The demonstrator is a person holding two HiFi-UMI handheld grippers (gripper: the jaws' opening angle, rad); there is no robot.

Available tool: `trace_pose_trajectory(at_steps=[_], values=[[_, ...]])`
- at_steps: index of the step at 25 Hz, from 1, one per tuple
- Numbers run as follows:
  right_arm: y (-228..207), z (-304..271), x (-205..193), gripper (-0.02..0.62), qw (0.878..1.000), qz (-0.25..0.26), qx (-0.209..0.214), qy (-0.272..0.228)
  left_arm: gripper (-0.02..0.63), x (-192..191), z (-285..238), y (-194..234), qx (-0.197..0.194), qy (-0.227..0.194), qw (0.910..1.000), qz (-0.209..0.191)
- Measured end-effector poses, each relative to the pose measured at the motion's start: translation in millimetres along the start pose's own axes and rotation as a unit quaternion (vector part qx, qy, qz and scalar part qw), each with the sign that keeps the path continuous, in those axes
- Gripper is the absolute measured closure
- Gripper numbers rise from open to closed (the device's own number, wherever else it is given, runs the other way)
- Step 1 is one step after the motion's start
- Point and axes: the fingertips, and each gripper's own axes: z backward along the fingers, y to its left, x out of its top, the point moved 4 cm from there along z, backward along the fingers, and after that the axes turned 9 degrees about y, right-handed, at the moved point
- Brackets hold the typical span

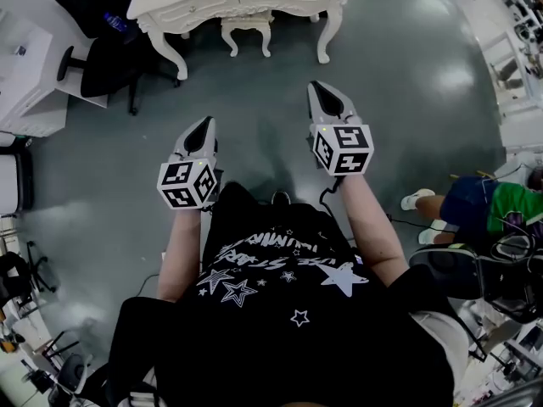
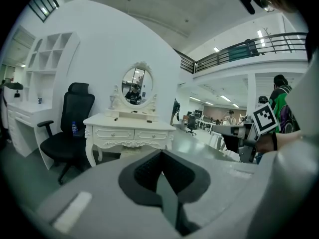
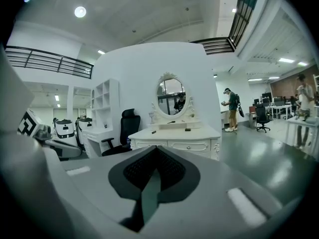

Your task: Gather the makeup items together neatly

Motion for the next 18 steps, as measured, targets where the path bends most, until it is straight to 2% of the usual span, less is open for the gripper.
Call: trace_pose_trajectory(at_steps=[3,4,6,8,11,15,18], values=[[-1.2,-11.8,5.1,0.561,1.000,-0.003,0.009,-0.002,0.604,8.5,-9.2,3.1,-0.001,-0.004,1.0000,-0.008],[-0.4,-16.8,6.1,0.538,1.000,-0.003,0.016,0.000,0.604,11.0,-12.6,5.5,-0.002,-0.005,1.0000,-0.009],[0.1,-30.3,7.2,0.427,1.000,-0.004,0.025,0.008,0.604,14.0,-22.7,12.9,-0.006,-0.004,1.0000,-0.003],[0.3,-49.3,7.8,0.346,0.999,-0.008,0.032,0.019,0.604,16.3,-36.6,24.1,-0.012,0.002,0.9999,0.000],[0.5,-84.1,9.0,0.269,0.998,-0.013,0.045,0.036,0.604,23.6,-61.4,47.1,-0.017,0.007,0.9998,0.000],[-5.5,-140.9,15.6,0.214,0.998,-0.018,0.038,0.051,0.604,40.8,-106.5,88.8,-0.030,0.008,0.9995,0.001],[-8.1,-194.5,35.1,0.198,0.998,-0.023,0.023,0.055,0.604,67.1,-146.6,129.3,-0.043,0.011,0.9990,-0.004]])
